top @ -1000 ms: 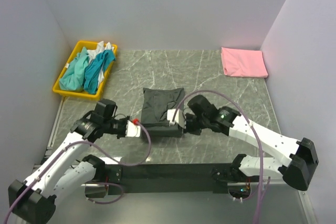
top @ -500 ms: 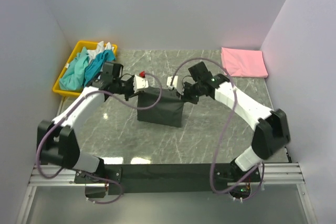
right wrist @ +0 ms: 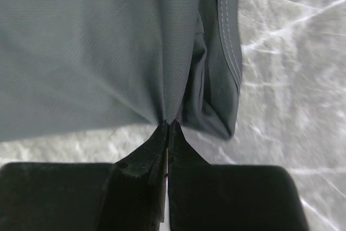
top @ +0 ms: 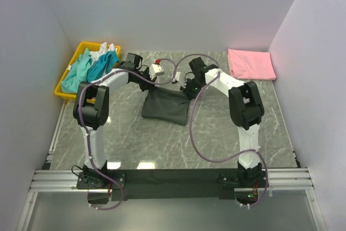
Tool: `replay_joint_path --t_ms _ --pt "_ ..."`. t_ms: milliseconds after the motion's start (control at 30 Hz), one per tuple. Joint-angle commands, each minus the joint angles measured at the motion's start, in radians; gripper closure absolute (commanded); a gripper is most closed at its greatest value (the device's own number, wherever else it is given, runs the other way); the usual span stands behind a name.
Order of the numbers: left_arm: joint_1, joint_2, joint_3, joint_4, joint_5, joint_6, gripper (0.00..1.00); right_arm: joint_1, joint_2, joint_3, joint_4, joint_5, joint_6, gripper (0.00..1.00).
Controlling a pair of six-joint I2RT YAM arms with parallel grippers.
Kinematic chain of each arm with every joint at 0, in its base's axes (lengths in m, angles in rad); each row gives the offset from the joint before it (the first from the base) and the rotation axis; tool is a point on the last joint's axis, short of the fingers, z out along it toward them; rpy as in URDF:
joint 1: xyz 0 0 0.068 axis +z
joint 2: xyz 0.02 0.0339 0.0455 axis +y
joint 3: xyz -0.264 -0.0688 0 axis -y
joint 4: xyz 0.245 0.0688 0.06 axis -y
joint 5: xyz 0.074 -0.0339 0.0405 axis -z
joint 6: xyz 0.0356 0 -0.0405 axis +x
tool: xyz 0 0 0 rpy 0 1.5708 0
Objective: Fold and stack the t-shirts
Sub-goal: Fold the tshirt
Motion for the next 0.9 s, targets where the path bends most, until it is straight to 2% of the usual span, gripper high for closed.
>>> replay_joint_path --t_ms 0,167,333,567,733,867 --pt "0.005 -0.006 -0.023 -0.018 -0.034 -0.029 0.94 -0.002 0.04 0.059 -0.024 0.028 0.024 1.0" --pt "0.003 -0.041 -0.147 -0.057 -0.039 -0.026 0.92 0.0 0.068 0.096 -0.085 0.017 0.056 1.0" --pt "-0.012 -0.161 -0.296 -0.057 0.01 -0.021 0.91 0.029 -0.044 -0.055 -0.094 -0.039 0.085 1.0" --pt "-0.075 -0.328 -0.502 -0.074 0.081 -0.035 0.9 0.13 -0.231 -0.304 -0.077 -0.125 0.162 1.0" --pt "-0.06 -0.393 -0.498 -0.156 0.108 -0.051 0.9 0.121 -0.294 -0.317 -0.091 -0.115 0.183 1.0" --pt "0.005 -0.381 -0.371 -0.224 0.153 -0.058 0.9 0.073 -0.274 -0.205 -0.172 -0.13 0.168 1.0"
